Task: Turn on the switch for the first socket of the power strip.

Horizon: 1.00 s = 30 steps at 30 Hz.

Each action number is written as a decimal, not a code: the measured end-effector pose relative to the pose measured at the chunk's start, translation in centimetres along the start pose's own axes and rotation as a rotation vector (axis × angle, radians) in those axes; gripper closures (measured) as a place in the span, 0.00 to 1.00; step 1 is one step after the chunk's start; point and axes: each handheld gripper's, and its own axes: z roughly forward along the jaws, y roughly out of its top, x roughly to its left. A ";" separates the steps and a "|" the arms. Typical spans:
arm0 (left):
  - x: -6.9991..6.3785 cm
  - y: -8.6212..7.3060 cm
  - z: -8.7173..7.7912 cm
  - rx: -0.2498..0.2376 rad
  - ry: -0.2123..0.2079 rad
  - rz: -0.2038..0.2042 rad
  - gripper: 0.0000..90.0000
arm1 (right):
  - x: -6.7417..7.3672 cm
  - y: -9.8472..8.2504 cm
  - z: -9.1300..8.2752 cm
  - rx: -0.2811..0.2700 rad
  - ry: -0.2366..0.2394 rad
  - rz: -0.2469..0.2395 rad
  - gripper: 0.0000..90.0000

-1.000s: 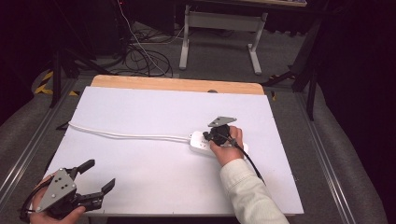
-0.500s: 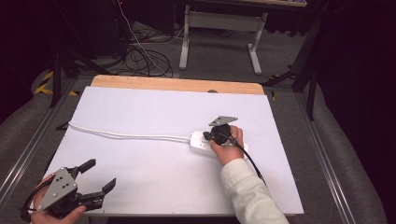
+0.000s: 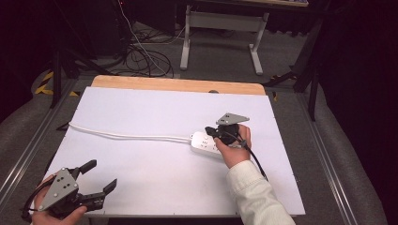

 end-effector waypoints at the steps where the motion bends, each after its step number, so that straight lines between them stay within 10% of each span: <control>1: 0.0 0.0 0.0 -0.001 0.000 -0.002 0.17 | 0.1 0.1 -0.2 -0.003 0.004 -0.005 1.00; 12: 0.0 -0.1 0.0 0.002 0.004 -0.003 0.17 | 0.8 0.7 -1.5 -0.039 0.025 -0.027 1.00; 30: 0.2 -0.3 -0.2 -0.001 0.009 -0.011 0.16 | 1.2 0.7 -7.1 -0.139 0.042 0.002 0.48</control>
